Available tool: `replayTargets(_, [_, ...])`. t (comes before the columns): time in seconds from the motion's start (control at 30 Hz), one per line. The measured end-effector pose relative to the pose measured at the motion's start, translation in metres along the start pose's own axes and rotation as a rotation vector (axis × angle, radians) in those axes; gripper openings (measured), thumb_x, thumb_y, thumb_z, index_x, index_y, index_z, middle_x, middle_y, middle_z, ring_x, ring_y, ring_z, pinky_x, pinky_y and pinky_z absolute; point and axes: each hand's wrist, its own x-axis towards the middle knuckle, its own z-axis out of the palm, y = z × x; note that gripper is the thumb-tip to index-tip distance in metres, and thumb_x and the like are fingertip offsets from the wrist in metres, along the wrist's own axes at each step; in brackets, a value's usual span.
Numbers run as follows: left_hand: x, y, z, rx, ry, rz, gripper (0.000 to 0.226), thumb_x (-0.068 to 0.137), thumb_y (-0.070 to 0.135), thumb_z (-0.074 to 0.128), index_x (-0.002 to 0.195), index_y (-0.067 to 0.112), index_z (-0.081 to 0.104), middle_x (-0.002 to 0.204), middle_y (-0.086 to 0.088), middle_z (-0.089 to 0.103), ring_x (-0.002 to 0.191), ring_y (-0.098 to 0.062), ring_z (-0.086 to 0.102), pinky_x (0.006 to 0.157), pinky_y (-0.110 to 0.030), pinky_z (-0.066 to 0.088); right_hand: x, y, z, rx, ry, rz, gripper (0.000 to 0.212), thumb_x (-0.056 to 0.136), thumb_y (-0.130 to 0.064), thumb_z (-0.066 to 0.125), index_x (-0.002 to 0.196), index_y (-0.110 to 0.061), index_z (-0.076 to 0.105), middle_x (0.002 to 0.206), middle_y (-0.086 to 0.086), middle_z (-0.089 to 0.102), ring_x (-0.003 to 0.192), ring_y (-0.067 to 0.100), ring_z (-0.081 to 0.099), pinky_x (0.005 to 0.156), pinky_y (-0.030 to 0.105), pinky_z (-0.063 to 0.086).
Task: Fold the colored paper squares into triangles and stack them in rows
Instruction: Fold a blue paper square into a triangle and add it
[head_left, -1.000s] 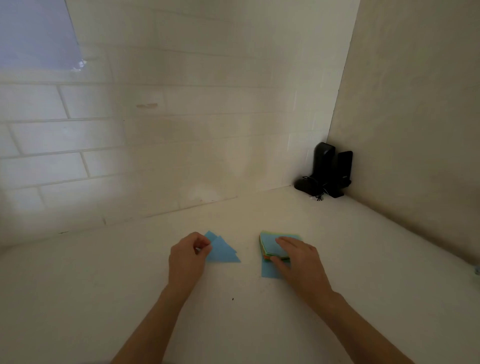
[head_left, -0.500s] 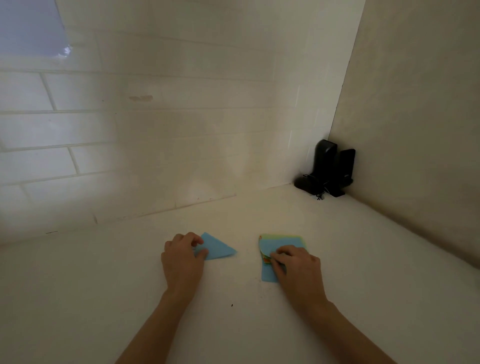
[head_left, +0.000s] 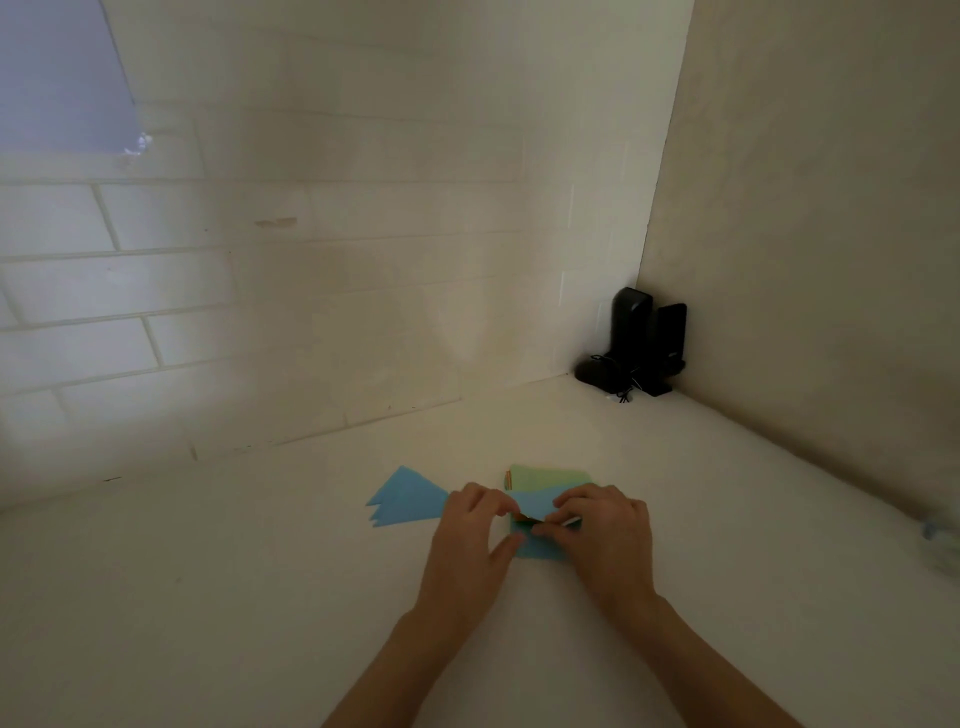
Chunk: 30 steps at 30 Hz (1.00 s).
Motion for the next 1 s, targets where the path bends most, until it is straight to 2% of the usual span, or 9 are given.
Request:
replayTargets(0.1, [-0.005, 0.004, 0.006, 0.002, -0.042, 0.005, 0.03, 0.075, 0.013, 0.07, 0.101, 0.024, 0.06, 0.1, 0.013, 0.049, 0.093, -0.004, 0.045, 0.077, -0.012, 0.04, -0.005, 0.001, -0.007, 0.006, -0.026, -0.014, 0.016, 0.063, -0.032, 0.083, 0.067, -0.032, 0.067, 0.077, -0.015, 0.067, 0.073, 0.008, 0.057, 0.069, 0.028, 0.038])
replayTargets(0.17, [-0.009, 0.005, 0.008, 0.013, -0.065, -0.005, 0.03, 0.077, 0.014, 0.067, 0.104, 0.025, 0.06, 0.101, 0.012, 0.049, 0.094, -0.005, 0.045, 0.078, -0.015, 0.041, -0.008, 0.002, -0.008, 0.018, -0.066, -0.018, 0.009, 0.073, -0.029, 0.076, 0.078, -0.03, 0.068, 0.079, -0.012, 0.068, 0.074, 0.012, 0.058, 0.069, 0.028, 0.042])
replayTargets(0.27, [-0.018, 0.004, 0.009, 0.024, -0.083, -0.054, 0.027, 0.079, 0.015, 0.064, 0.103, 0.025, 0.059, 0.1, 0.011, 0.05, 0.093, -0.007, 0.046, 0.076, -0.016, 0.038, -0.009, 0.002, -0.002, 0.004, -0.091, -0.032, 0.015, 0.08, -0.024, 0.068, 0.094, -0.028, 0.072, 0.087, -0.006, 0.069, 0.08, 0.019, 0.061, 0.071, 0.033, 0.048])
replayTargets(0.4, [-0.03, 0.0, 0.009, 0.01, -0.091, -0.089, 0.02, 0.078, 0.022, 0.058, 0.098, 0.022, 0.06, 0.096, 0.008, 0.052, 0.092, -0.013, 0.05, 0.079, -0.024, 0.043, -0.01, -0.004, 0.003, -0.03, -0.132, -0.025, 0.008, 0.082, -0.03, 0.066, 0.084, -0.028, 0.074, 0.084, -0.005, 0.066, 0.079, 0.019, 0.059, 0.067, 0.034, 0.048])
replayTargets(0.6, [-0.03, -0.006, 0.005, -0.044, -0.097, -0.131, 0.028, 0.077, 0.023, 0.054, 0.104, 0.021, 0.061, 0.1, 0.008, 0.054, 0.096, -0.011, 0.051, 0.084, -0.023, 0.043, -0.01, -0.012, 0.01, 0.058, -0.192, 0.053, 0.012, 0.079, -0.038, 0.069, 0.08, -0.027, 0.073, 0.077, -0.01, 0.06, 0.07, 0.004, 0.05, 0.059, 0.011, 0.032])
replayTargets(0.67, [-0.03, -0.007, 0.005, -0.018, -0.119, -0.112, 0.033, 0.08, 0.024, 0.052, 0.112, 0.022, 0.058, 0.106, 0.005, 0.052, 0.1, -0.01, 0.047, 0.085, -0.019, 0.039, -0.01, -0.009, 0.009, 0.09, -0.239, -0.006, 0.011, 0.082, -0.033, 0.068, 0.082, -0.024, 0.074, 0.077, -0.01, 0.06, 0.071, 0.006, 0.052, 0.062, 0.01, 0.035])
replayTargets(0.73, [-0.03, -0.007, 0.007, 0.0, -0.125, -0.104, 0.036, 0.08, 0.026, 0.049, 0.115, 0.02, 0.058, 0.107, 0.003, 0.051, 0.101, -0.011, 0.045, 0.085, -0.018, 0.038, -0.011, -0.006, 0.007, 0.101, -0.282, -0.051, 0.012, 0.085, -0.027, 0.065, 0.085, -0.019, 0.075, 0.083, -0.003, 0.064, 0.076, 0.011, 0.058, 0.07, 0.021, 0.045])
replayTargets(0.83, [-0.03, -0.008, 0.009, -0.01, -0.102, -0.115, 0.033, 0.079, 0.025, 0.052, 0.111, 0.02, 0.059, 0.104, 0.004, 0.052, 0.097, -0.013, 0.047, 0.083, -0.021, 0.04, -0.011, 0.001, 0.0, 0.107, -0.204, -0.062, 0.012, 0.085, -0.023, 0.065, 0.083, -0.015, 0.074, 0.083, -0.001, 0.066, 0.076, 0.015, 0.061, 0.072, 0.03, 0.05])
replayTargets(1.0, [-0.033, -0.003, 0.003, -0.068, -0.014, -0.057, 0.029, 0.077, 0.024, 0.058, 0.106, 0.024, 0.057, 0.103, 0.015, 0.049, 0.1, -0.006, 0.048, 0.082, -0.021, 0.045, -0.024, 0.003, -0.033, 0.018, 0.025, -0.155, 0.006, 0.082, -0.027, 0.069, 0.085, -0.023, 0.073, 0.083, -0.011, 0.062, 0.077, 0.007, 0.057, 0.068, 0.021, 0.048])
